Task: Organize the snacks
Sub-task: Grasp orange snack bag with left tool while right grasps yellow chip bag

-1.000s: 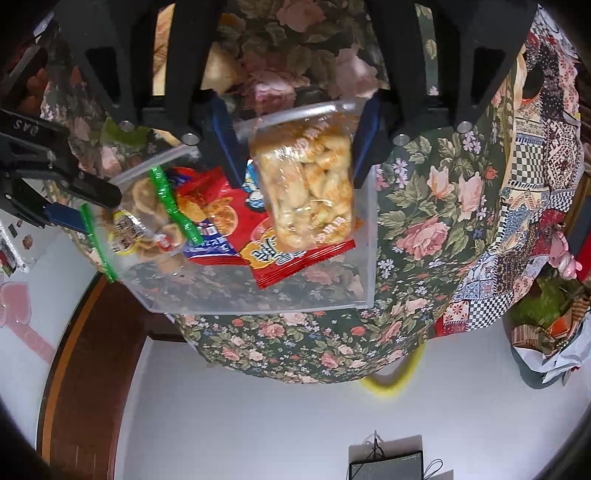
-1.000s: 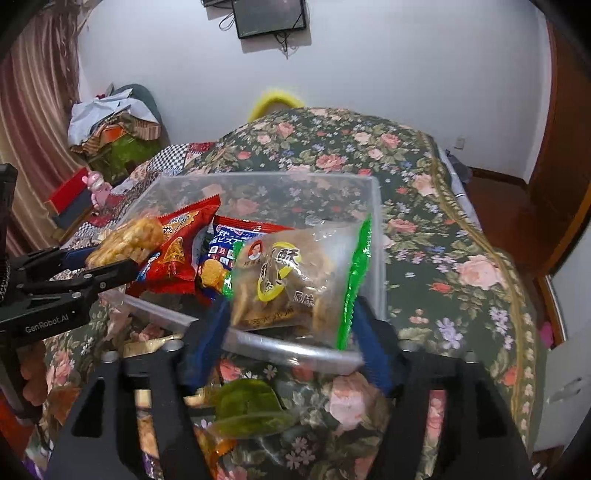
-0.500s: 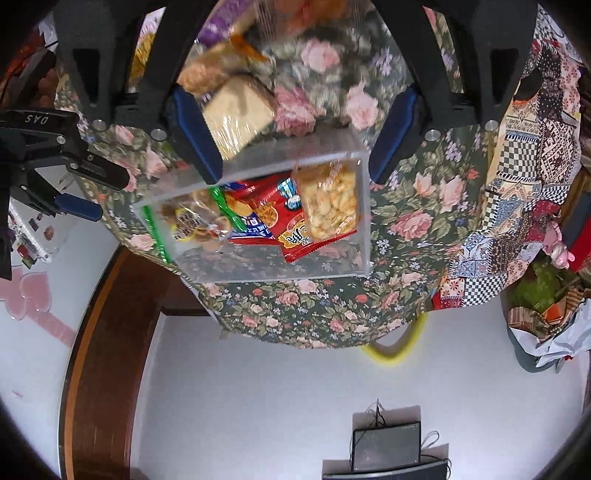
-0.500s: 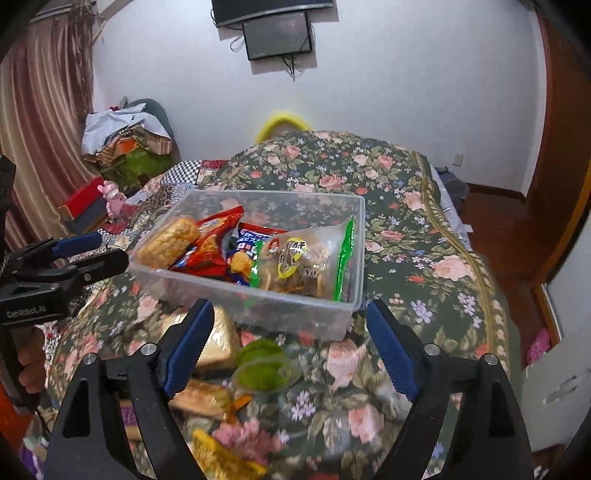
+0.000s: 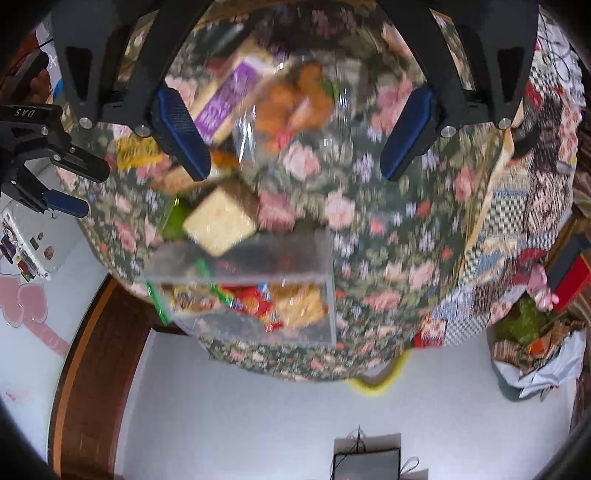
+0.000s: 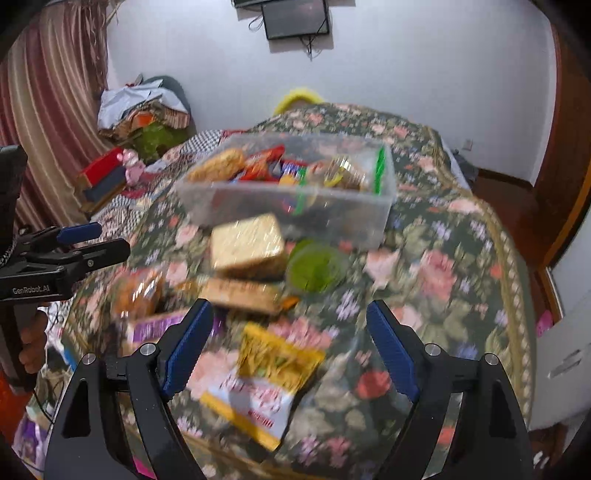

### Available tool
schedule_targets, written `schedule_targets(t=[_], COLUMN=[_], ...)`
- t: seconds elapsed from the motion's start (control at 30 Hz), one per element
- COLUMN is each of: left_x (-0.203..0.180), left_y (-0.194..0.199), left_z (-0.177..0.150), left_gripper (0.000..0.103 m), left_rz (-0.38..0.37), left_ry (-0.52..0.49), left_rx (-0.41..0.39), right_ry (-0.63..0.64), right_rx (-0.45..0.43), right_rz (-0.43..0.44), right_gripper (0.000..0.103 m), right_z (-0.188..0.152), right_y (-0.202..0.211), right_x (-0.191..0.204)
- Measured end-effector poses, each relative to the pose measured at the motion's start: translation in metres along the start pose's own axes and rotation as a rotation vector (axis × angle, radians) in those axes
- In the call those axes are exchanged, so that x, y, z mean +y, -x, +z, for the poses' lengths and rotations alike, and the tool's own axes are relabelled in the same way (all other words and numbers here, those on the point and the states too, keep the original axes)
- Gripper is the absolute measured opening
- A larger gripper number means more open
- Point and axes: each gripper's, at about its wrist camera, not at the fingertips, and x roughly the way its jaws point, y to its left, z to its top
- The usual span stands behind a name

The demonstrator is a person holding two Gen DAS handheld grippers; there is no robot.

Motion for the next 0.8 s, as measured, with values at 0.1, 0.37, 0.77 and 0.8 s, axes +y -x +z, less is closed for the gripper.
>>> schedule_targets(t=[0.1,0.37,0.77,0.8], left_x=[0.001,0.011,0.009,0.009], left_y=[-0.006,-0.032,-0.056,-0.057], left_z=[-0.015,-0.041,-0.039,-0.038], left_gripper=[0.094,0.094,0.070,0.069], left_rz=[0.014,-0.021,-0.147,-0.141], left_ry=[-0.006,0.061,0.151,0.158], left_rx=[0.023,0.091,0.106,0.102], right_ry=[-0.014,-0.083,-0.104,-0.105], right_rx=[0.031,0.109,0.134,0.133], right_rz=[0.005,0.014,0.050,0.054], right_gripper=[0.083,0.082,0.047,0.046], right_z=[-0.013,-0.035,-0.040,-0.041], right_y=[-0.007,-0.029,-0.037,-0.036], right_x=[0.004,0.007,-0.002,-0.002])
